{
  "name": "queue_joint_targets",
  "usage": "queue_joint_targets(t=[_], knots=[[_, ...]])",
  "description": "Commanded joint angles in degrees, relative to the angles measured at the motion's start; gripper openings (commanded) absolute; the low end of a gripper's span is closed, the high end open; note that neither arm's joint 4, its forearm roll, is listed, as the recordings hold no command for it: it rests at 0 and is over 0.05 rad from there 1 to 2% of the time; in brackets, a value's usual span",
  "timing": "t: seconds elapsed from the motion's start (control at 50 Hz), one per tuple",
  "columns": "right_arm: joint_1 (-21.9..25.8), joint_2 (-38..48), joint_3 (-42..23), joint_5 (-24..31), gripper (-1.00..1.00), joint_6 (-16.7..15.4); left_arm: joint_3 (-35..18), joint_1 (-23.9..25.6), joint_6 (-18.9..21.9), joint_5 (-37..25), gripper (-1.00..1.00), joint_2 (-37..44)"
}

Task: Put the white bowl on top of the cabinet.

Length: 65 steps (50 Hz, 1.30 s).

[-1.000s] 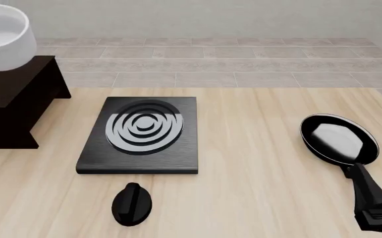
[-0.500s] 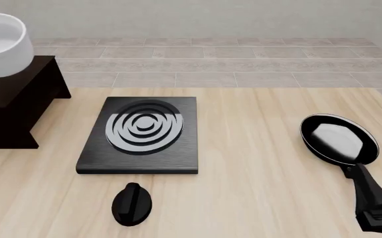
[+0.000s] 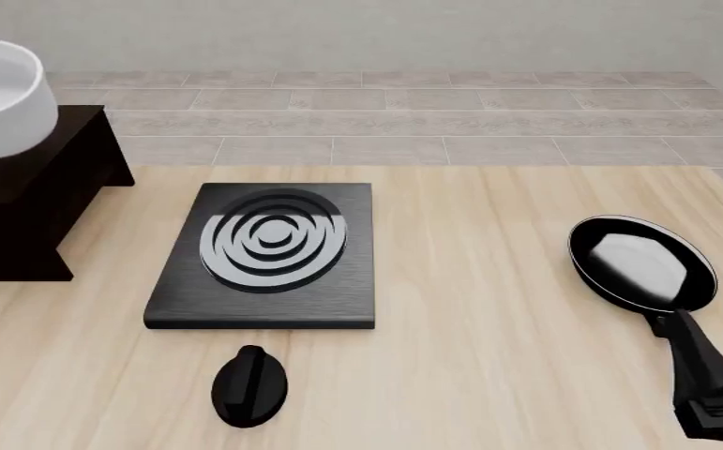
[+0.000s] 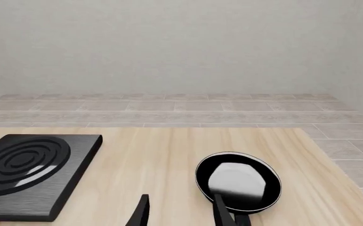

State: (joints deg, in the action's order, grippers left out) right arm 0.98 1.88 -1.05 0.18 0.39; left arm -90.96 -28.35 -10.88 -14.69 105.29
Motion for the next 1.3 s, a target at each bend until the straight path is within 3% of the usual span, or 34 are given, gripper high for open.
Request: queue_joint_targets(t=[0.02, 1.3], knots=[[0.0, 0.0, 0.0, 0.0, 1.00, 0.0, 0.2, -0.3, 0.4, 1.2, -1.00, 0.0], [0.0, 0.0, 0.0, 0.0, 1.00, 0.0, 5.1, -0.4, 2.0, 6.0, -1.00, 2.7]])
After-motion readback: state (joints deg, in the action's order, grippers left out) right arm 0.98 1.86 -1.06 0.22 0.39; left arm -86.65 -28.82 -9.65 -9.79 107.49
